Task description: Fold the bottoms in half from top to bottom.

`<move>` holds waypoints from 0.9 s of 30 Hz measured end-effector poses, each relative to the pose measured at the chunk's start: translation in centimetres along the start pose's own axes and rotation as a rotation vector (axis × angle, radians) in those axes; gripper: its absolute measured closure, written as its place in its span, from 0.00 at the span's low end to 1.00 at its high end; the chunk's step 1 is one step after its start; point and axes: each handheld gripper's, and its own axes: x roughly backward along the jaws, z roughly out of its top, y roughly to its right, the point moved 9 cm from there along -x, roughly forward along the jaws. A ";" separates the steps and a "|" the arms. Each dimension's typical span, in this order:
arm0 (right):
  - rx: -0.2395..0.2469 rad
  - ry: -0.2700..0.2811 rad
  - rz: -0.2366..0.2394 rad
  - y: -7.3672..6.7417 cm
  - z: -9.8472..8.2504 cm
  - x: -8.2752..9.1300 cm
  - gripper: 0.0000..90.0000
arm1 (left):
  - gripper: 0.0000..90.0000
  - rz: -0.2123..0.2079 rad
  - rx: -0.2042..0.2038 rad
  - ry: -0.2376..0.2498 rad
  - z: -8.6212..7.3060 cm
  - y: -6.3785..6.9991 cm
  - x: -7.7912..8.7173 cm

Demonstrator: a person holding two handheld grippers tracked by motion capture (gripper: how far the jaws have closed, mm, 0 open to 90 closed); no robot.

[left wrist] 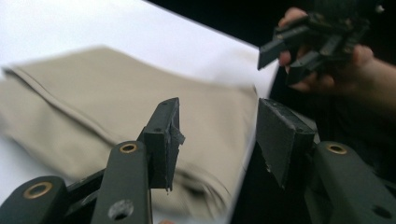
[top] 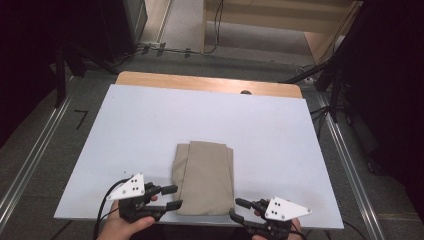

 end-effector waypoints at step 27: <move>-0.222 -0.271 -0.095 15.3 1.5 -12.6 0.71 | 0.77 0.238 0.148 -0.301 0.1 -15.6 -8.6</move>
